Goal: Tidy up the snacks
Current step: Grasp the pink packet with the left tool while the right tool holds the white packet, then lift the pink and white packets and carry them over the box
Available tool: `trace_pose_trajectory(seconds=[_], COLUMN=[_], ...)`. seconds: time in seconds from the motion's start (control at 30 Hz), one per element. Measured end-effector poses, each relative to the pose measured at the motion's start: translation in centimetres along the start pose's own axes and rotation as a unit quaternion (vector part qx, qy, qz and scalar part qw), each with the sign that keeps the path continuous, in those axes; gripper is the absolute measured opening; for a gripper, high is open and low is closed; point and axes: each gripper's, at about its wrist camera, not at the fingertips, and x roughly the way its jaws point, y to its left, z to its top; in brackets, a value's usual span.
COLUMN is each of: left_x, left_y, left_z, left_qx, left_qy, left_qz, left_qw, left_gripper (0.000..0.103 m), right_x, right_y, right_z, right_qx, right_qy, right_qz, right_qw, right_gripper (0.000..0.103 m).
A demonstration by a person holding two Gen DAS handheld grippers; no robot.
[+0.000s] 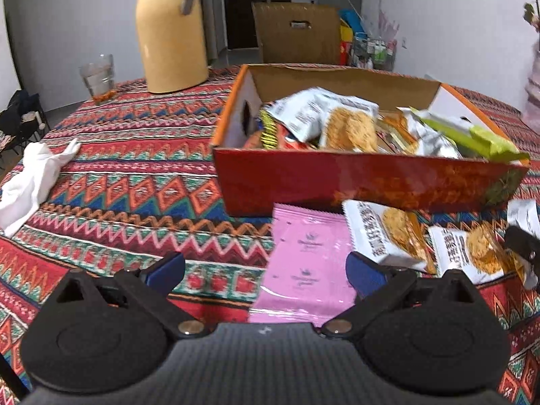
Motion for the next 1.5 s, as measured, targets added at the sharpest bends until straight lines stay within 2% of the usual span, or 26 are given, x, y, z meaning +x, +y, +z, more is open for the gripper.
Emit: trace_pose_trajectory(seconds=[0.33, 0.47, 0.53, 0.6, 0.63, 0.77, 0.93, 1.17, 1.5], left_x=[0.9, 1.3, 1.5, 1.7, 1.8, 1.3, 1.1, -0.2, -3.6], left_y=[-1.1, -0.6, -0.4, -0.4, -0.5, -1.1, -1.2, -1.2, -0.7], left_z=[-0.7, -0.7, -0.7, -0.8, -0.8, -1.1, -1.2, -1.5, -0.9], left_qx=[0.021, -0.003, -0.01, -0.011, -0.008, 0.011, 0.012, 0.015, 0.007], left_qy=[-0.015, -0.022, -0.02, -0.014, -0.012, -0.026, -0.031, -0.061, -0.098], left_qz=[-0.031, -0.039, -0.039, -0.041, -0.042, -0.046, -0.048, -0.044, -0.06], left_qw=[0.9992, 0.999, 0.999, 0.999, 0.999, 0.9985, 0.9983, 0.9971, 0.9934], left_gripper=[0.103, 0.102, 0.098, 0.088, 0.087, 0.063, 0.063, 0.063, 0.063], right_x=[-0.3, -0.3, -0.3, -0.3, -0.3, -0.3, -0.1, -0.1, -1.4], right_y=[0.4, 0.5, 0.5, 0.6, 0.6, 0.7, 0.8, 0.7, 1.5], right_z=[-0.1, -0.1, -0.1, -0.1, -0.1, -0.2, -0.2, -0.3, 0.0], right_qx=[-0.007, -0.011, -0.013, -0.013, -0.014, -0.016, -0.018, -0.017, -0.032], right_qy=[-0.007, -0.007, -0.006, -0.006, -0.006, -0.005, -0.004, -0.006, -0.037], right_qz=[0.0, 0.001, 0.0, 0.0, 0.0, -0.002, -0.003, -0.001, 0.01], right_qw=[1.0, 1.0, 1.0, 1.0, 1.0, 1.0, 1.0, 1.0, 0.999], right_gripper=[0.04, 0.04, 0.041, 0.041, 0.041, 0.041, 0.041, 0.041, 0.04])
